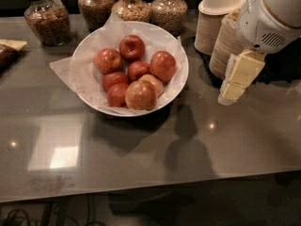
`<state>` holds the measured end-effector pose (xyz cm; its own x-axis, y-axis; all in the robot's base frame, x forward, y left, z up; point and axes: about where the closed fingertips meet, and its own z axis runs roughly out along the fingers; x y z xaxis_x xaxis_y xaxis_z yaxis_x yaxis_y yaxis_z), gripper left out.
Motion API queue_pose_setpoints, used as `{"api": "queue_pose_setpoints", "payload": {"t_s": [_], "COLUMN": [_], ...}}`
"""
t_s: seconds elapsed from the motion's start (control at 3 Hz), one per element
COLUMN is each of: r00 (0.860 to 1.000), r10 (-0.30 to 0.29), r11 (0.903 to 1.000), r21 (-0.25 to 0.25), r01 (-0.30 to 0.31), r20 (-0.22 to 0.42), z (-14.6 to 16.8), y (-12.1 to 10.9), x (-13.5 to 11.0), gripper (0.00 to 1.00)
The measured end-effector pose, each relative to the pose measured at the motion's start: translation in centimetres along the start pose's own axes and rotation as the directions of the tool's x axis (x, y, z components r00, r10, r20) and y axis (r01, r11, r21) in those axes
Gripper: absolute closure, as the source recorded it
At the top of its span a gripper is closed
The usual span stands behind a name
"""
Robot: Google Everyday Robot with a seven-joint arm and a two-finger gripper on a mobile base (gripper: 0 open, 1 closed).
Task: Pick apple from white bowl
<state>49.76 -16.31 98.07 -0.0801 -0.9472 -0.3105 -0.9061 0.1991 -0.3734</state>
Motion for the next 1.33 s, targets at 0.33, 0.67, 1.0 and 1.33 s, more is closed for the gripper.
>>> {"api": "queue_pose_setpoints", "payload": {"t_s": [0.33,0.67,1.0,1.33], "r00": [1.000,0.997,0.991,0.984], "r10": [-0.012,-0.028,-0.064,-0.103], "r11": [0.9999,0.9991,0.9965,0.9922], "r21": [0.012,0.033,0.062,0.085], "r01": [0.012,0.026,0.057,0.091], "r20": [0.017,0.076,0.119,0.147], "z": [0.2,1.7,2.4,2.7], "y": [-0.1,-1.1,-2.0,-2.4], "x": [-0.5,-1.9,-3.6,-5.2], "gripper": [0.00,0.00,0.13,0.33]}}
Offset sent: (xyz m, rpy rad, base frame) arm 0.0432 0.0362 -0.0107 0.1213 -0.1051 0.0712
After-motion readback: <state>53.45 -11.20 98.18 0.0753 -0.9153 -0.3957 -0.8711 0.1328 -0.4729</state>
